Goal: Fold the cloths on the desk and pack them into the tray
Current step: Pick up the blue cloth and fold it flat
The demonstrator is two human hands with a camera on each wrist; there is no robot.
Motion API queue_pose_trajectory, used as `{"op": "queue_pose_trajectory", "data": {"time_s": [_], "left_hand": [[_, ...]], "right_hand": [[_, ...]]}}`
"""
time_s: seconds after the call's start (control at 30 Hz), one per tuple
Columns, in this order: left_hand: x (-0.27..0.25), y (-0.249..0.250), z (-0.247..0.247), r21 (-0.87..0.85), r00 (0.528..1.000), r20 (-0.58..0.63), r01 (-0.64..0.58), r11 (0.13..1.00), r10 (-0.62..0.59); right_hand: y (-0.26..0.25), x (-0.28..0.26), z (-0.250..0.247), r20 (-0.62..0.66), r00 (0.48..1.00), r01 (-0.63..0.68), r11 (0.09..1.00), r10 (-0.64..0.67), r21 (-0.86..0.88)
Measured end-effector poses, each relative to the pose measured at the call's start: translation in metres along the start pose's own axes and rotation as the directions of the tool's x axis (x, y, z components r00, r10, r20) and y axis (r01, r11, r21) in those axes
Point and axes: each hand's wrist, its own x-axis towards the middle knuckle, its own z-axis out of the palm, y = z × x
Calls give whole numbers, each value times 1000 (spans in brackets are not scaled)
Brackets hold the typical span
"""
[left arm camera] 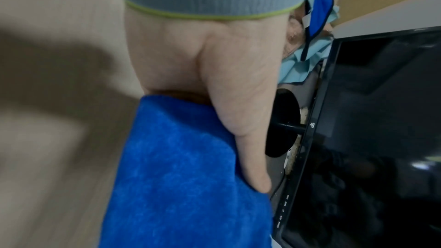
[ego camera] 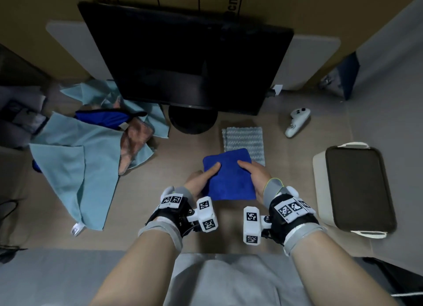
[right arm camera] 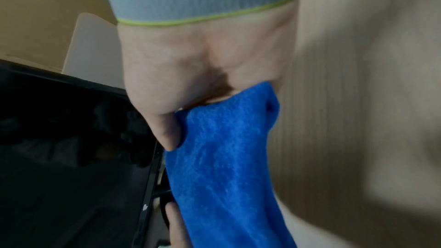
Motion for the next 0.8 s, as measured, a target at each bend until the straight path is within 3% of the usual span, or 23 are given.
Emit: {"op": "queue_pose_trajectory", "data": {"time_s": [0.17,0.3,0.5,0.7,0.8], "left_hand": [[30,20,9,-6,999,-14,-34,999,34],[55,30,11,13,988,-114,-102,995,102],[73,57,35,100,991,-85,-91,991,100],[101,70,50,189,982,-122,-119,975,143],[114,68,55,199,975,-181,-88,976,125]], "right_hand": [[-19,27,-12,-88,995,50,997,-55,-62],[-34,47,-17,-123,987,84,983,-105,-165],[-50,91,-37,-209,966,88,955,-151,-284],[-62,126,-52,-239,943,127,914,-231,-385],[-63,135,-62,-271,944,74,922,-188,-381]]}}
